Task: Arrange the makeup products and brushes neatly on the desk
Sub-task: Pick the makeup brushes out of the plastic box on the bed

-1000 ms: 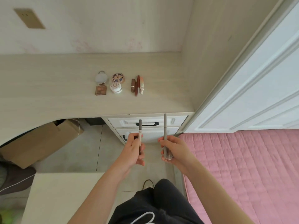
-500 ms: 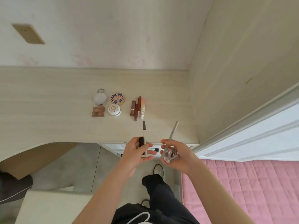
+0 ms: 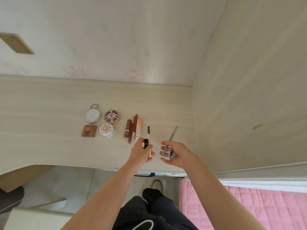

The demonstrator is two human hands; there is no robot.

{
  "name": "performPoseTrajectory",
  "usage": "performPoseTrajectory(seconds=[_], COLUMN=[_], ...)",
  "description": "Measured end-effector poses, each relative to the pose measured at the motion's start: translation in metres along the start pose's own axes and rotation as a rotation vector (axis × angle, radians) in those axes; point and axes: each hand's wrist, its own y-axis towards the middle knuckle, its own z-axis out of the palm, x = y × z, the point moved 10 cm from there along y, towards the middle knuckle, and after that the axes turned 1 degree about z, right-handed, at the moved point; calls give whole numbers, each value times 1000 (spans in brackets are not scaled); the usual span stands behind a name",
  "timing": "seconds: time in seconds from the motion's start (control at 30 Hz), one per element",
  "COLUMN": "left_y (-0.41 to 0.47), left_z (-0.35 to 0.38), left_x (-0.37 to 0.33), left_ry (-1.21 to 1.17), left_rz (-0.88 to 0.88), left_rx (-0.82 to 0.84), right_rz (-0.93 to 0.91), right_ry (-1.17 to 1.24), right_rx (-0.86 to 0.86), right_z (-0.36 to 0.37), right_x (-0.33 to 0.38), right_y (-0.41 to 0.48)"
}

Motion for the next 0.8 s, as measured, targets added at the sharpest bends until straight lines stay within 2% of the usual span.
performPoseTrajectory(seconds=[0.13, 0.3, 0.5, 0.8], left_y=[24, 45, 63, 75], left_z=[2, -4, -13, -20], left_x=[-3, -5, -14, -23], left_ry=[225, 507, 536, 669], left_rz=[47, 50, 29, 73], left_rx=[10, 7, -38, -98], right_rz=[-98, -141, -150, -235], right_ry=[-248, -498, -641, -669], right_rx=[-107, -153, -187, -200], right_z=[3, 17, 30, 45], right_x=[20, 35, 47, 64], right_y=[16, 28, 39, 54])
